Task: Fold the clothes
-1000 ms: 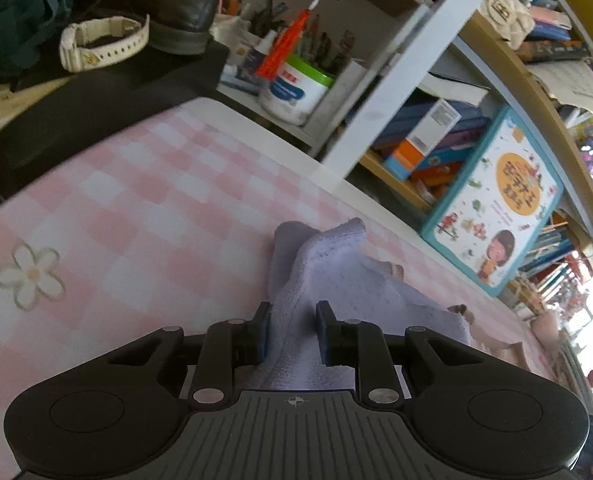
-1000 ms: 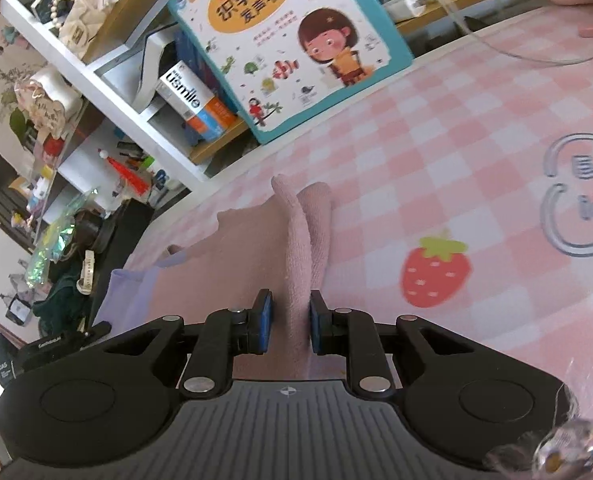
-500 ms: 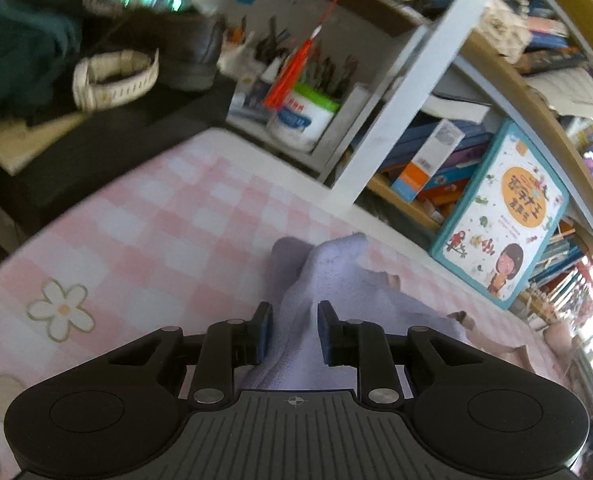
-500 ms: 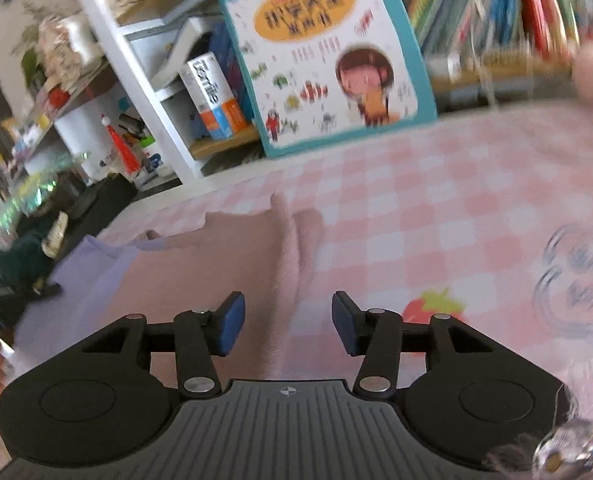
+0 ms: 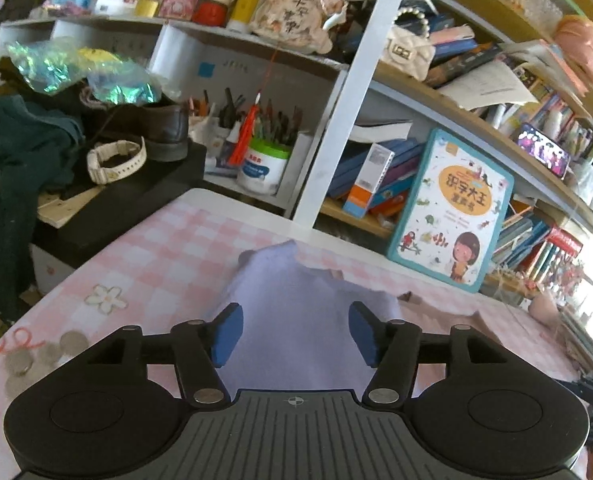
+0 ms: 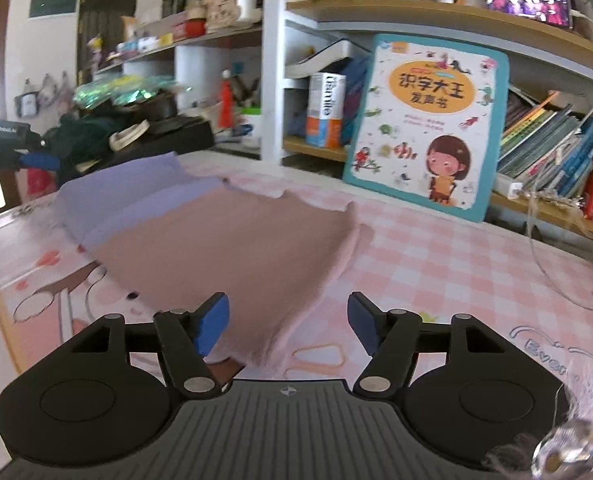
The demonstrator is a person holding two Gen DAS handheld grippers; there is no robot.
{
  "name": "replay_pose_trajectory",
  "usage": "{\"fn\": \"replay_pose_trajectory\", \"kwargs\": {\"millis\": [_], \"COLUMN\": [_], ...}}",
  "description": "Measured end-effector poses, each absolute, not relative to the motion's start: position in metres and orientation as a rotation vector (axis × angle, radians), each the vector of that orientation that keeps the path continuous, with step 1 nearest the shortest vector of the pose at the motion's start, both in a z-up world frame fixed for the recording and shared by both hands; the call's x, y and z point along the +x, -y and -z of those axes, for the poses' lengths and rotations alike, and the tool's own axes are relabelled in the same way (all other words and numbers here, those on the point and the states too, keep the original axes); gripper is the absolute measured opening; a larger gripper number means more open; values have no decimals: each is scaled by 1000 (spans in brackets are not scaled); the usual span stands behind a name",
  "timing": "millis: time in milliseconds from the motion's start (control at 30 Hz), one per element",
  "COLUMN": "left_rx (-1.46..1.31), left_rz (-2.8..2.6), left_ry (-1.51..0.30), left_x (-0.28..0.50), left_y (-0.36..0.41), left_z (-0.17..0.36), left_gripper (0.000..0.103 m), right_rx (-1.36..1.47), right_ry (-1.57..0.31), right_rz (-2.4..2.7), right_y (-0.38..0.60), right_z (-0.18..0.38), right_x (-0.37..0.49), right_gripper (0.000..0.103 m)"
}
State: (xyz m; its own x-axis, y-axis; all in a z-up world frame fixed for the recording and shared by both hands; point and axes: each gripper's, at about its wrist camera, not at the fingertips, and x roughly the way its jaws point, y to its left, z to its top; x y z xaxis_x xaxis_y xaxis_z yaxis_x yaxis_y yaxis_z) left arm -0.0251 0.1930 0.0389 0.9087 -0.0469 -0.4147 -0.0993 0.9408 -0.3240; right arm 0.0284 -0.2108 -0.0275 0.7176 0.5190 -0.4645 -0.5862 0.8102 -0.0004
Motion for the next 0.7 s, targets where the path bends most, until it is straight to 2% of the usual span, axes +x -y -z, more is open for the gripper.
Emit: {"fn": "replay_pose_trajectory", "kwargs": {"millis": [233, 467, 633, 667, 700], "left_rx": [-424, -633, -821, -853, -887], "left_rz": [-47, -8, -34, -49, -70], "left_ry": [-459, -534, -522, -513, -505], "left_x": [-57, -57, -49, -46, -43], "left_y": [-181, -183, -200, -204, -207], "left_z": [-33, -12, 3, 6, 9], "left_gripper": [60, 60, 56, 50, 39], "right_rx": [-128, -147, -155, -155, -155], "right_ry": [-480, -488, -491, -494, -497], "right_rz": [-649, -680, -681, -680, -679], "right_y": [215, 215, 214, 214, 214], "right_z": [31, 31, 32, 32, 32], "right_x": [30, 29, 29, 30, 30], "right_gripper": [65, 66, 66, 66, 66]}}
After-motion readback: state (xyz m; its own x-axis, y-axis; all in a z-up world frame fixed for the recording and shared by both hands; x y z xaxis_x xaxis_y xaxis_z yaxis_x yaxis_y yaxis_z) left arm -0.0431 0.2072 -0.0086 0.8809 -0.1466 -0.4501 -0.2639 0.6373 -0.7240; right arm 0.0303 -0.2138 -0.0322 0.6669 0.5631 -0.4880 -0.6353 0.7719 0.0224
